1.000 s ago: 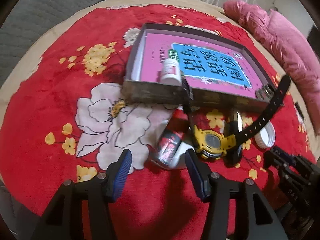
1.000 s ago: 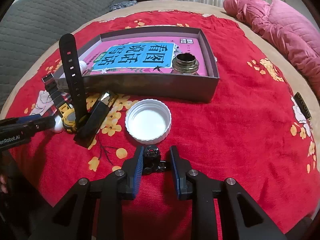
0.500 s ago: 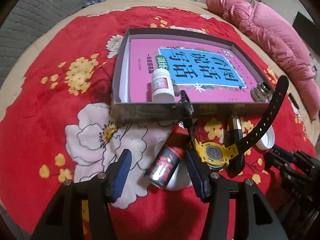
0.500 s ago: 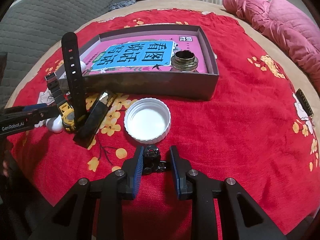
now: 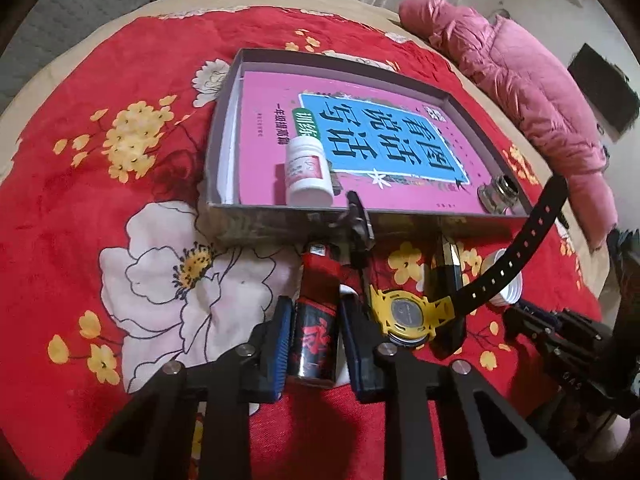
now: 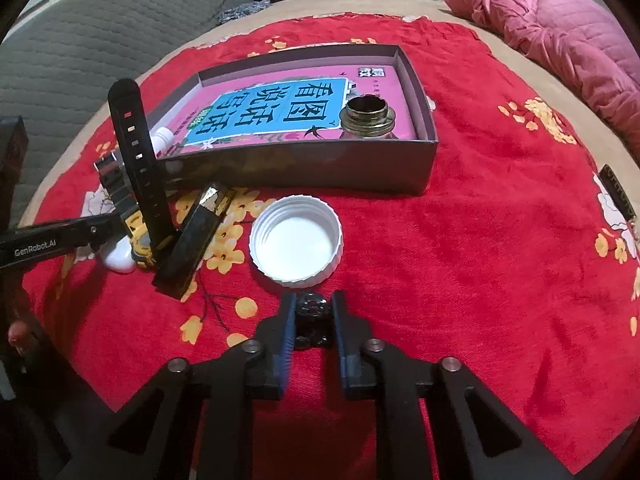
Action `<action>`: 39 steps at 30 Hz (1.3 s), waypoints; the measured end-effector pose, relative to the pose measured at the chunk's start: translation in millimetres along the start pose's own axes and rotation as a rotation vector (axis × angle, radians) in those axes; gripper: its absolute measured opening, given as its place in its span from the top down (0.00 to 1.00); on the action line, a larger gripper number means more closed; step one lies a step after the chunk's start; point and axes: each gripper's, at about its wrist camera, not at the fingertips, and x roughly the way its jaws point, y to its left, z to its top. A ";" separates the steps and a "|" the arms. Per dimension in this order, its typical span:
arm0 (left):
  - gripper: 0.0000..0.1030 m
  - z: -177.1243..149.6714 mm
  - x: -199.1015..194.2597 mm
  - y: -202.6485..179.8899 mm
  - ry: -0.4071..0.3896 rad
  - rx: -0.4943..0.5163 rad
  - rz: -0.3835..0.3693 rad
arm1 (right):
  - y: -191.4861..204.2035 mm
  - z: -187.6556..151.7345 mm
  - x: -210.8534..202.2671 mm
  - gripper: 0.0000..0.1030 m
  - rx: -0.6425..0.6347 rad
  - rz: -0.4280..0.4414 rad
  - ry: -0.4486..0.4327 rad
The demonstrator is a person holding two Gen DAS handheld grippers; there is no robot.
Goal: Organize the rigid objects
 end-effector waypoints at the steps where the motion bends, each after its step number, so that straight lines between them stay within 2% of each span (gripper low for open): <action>1: 0.79 -1.2 -1.2 0.0 -0.003 -0.001 -0.002 | 0.1 -0.2 -0.5 0.84 0.000 0.002 -0.001; 8: 0.79 -10.3 -6.6 2.3 -0.021 -0.033 -0.024 | -4.5 -1.1 -11.8 0.84 0.018 0.008 -0.029; 13: 0.79 -16.8 -12.7 6.3 -0.040 -0.051 -0.022 | -8.9 0.8 -25.5 0.84 0.036 0.020 -0.080; 23: 0.79 -24.0 -19.2 -1.4 -0.035 -0.049 -0.021 | -8.3 4.2 -34.5 0.84 0.034 0.027 -0.128; 39: 0.79 -19.0 -40.4 0.6 -0.125 -0.067 0.033 | -11.6 17.6 -50.0 0.84 0.017 0.029 -0.240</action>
